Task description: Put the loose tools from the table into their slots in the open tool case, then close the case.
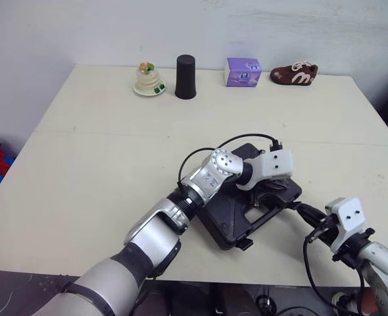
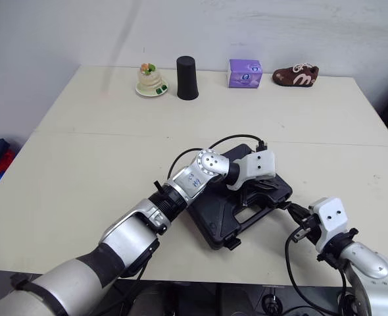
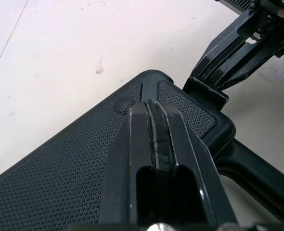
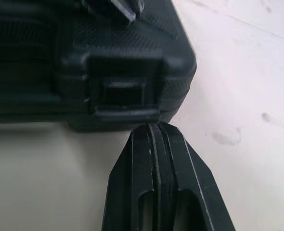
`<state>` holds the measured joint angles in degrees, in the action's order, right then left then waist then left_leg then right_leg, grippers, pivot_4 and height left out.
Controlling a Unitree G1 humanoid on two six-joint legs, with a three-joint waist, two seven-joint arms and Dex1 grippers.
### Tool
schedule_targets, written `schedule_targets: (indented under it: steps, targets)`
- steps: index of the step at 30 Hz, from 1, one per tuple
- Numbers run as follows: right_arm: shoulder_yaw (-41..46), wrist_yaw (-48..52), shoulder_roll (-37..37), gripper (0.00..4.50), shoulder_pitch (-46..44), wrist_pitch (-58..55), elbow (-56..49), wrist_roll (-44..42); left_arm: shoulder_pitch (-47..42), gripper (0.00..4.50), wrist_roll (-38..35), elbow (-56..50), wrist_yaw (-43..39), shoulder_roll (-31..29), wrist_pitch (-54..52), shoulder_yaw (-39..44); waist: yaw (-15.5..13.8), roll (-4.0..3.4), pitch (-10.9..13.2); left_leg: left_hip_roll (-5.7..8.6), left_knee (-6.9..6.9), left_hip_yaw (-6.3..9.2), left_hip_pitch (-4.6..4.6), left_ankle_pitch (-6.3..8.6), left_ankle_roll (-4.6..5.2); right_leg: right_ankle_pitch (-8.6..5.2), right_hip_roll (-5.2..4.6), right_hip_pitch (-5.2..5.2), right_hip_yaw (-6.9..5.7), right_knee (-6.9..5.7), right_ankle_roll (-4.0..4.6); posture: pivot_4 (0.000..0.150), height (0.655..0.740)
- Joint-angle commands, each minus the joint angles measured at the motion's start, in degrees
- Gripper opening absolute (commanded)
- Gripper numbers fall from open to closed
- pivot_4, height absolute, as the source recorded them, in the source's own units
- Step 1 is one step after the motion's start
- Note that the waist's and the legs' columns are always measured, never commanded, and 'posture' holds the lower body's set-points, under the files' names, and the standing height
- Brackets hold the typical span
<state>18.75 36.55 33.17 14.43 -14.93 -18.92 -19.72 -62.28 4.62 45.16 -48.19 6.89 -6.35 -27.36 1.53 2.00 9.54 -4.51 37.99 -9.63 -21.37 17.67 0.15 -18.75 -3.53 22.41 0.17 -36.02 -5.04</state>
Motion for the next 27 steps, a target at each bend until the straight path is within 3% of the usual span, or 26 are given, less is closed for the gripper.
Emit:
schedule_targets:
  steps: [1, 27]
  targets:
    - [0.31, 1.56, 0.27, 0.0, -1.01, 0.57, -1.43, -2.0, 3.01, 0.09, 4.08, 2.74, -0.81, -0.85, -3.39, -2.9, -0.02, -0.01, -0.03, -0.01, -0.01, 0.02, 0.0, 0.0, 0.0, 0.0, 0.01, 0.0, 0.0, 0.0, -0.01, 0.15, 0.74]
    - [-0.21, 3.21, 3.76, 0.0, -5.18, -11.16, -8.37, -7.08, 3.82, 0.09, 6.28, 3.63, -1.55, -2.01, -3.52, -3.38, 0.4, 0.17, -0.3, -0.11, -0.05, 0.02, 0.16, 0.03, -0.05, 0.05, 0.03, 0.0, 0.09, 0.02, 0.08, 0.15, 0.74]
